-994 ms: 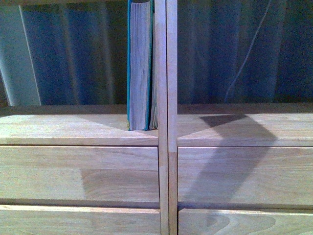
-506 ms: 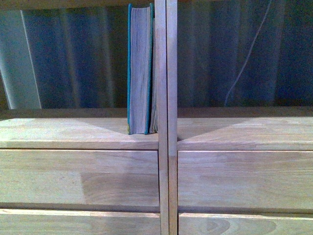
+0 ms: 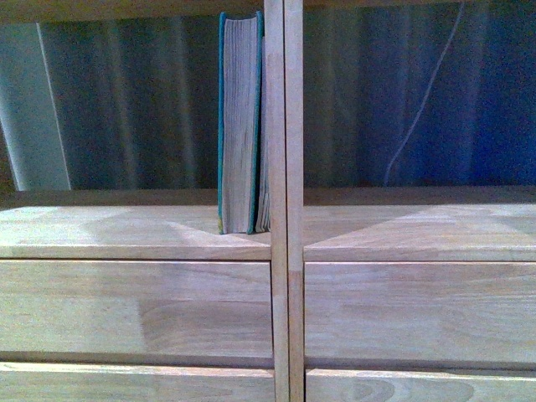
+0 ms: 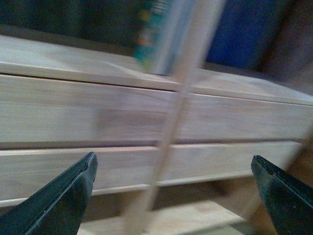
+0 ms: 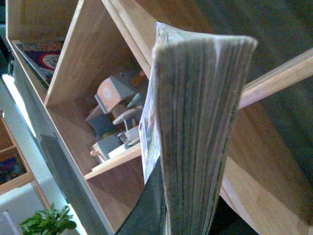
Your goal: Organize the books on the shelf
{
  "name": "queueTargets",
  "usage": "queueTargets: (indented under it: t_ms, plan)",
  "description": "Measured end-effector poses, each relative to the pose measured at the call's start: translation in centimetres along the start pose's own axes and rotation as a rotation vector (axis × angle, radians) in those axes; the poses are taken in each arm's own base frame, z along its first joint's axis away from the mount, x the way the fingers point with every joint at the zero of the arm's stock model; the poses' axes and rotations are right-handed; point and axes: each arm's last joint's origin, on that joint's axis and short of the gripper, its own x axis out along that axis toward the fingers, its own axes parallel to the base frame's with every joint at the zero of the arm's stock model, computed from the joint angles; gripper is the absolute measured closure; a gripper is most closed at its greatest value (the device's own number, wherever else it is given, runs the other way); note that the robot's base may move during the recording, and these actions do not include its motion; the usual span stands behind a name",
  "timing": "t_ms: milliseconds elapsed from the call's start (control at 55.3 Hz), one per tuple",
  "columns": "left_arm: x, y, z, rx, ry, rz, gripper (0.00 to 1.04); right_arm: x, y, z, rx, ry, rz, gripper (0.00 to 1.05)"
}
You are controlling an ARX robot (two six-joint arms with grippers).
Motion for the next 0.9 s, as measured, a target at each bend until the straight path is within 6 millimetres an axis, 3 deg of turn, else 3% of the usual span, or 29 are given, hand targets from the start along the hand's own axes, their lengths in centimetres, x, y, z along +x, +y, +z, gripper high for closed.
queueTargets:
  t_ms: [271,470,778,904]
  plan:
    - [1.8,2.1,4.2,-0.049,-0.037,-0.048,0.07,0.0,-0.3,0.1,-0.01,-0.007,-0.014,0.97]
    - [2.9,2.5,7.8,-0.032,-0.077,-0.08,0.07,0.4,-0.9,-0.3,-0.008,0.008,-0.032,0.97]
    - [5.6,0.7,14.3,-0.023,-0.167,-0.229,0.07,1.6,-0.8,-1.0,0.007,0.023,-0.026,0.97]
    - [6.8,-0.4,15.7,-0.082,-0.197,-0.305,0.07,2.3,-0.1,-1.2,0.023,0.025,-0.002,0.97]
